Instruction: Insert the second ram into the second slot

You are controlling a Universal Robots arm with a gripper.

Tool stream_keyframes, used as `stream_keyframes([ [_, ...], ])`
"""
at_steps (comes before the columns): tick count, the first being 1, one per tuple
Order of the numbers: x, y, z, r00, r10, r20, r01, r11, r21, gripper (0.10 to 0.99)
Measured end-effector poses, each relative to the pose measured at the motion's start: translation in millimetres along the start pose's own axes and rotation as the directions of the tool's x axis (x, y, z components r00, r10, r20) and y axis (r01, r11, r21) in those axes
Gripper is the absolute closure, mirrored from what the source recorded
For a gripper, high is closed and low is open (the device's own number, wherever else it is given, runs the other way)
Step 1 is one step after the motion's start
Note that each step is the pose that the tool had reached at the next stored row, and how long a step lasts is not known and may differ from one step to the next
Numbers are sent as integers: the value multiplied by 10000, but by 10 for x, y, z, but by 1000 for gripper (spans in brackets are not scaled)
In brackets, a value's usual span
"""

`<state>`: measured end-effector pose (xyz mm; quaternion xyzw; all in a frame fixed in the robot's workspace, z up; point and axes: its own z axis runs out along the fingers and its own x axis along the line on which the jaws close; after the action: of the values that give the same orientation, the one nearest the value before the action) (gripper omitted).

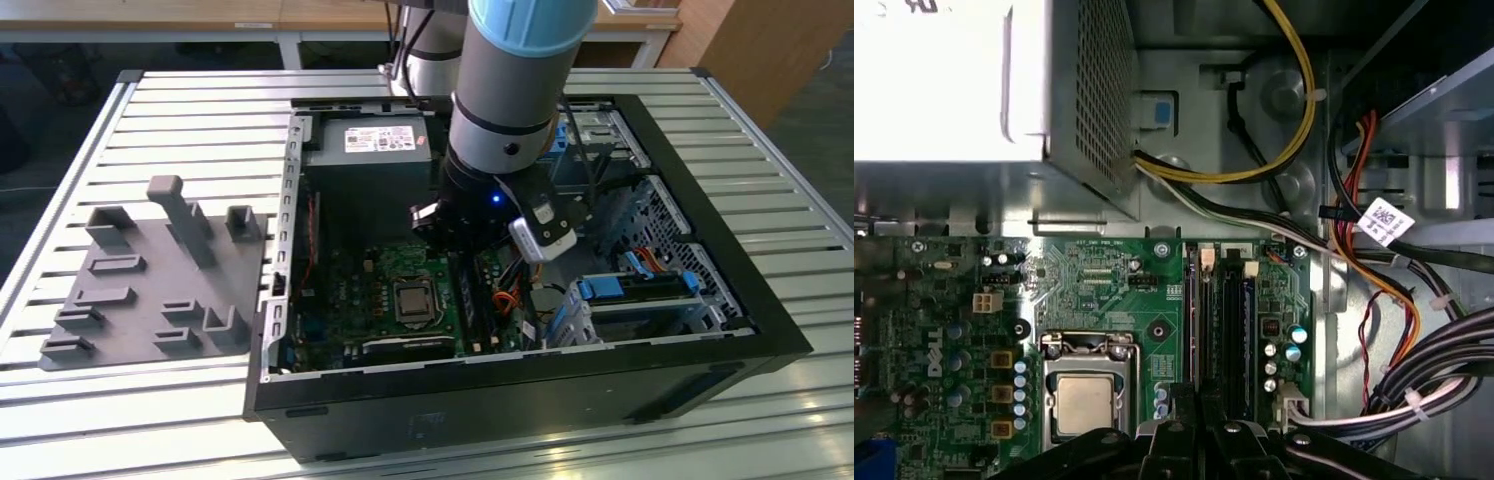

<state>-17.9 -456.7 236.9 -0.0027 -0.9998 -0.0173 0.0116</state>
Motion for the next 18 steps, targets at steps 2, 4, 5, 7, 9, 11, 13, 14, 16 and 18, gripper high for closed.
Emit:
stream_keyframes([
  [2,-4,-12,2,10000,-7,-8,7,10000,3,953],
  [4,-10,-29,5,10000,-6,-16,6,10000,-5,953],
  [5,-11,-35,8,10000,-7,-20,7,10000,-6,953],
  [7,-11,-39,14,10000,-5,-22,5,10000,-7,953],
  [9,-12,-39,14,10000,-6,-24,6,10000,-5,953],
  [11,-12,-43,14,10000,-6,-23,6,10000,-5,953],
  [13,-12,-46,14,10000,-6,-24,6,10000,-5,953],
  [14,-12,-48,14,10000,-6,-23,6,10000,-6,953],
  [16,-12,-49,14,10000,-6,-23,6,10000,-6,953],
  [18,-14,-51,15,10000,-7,-23,7,10000,-7,953],
])
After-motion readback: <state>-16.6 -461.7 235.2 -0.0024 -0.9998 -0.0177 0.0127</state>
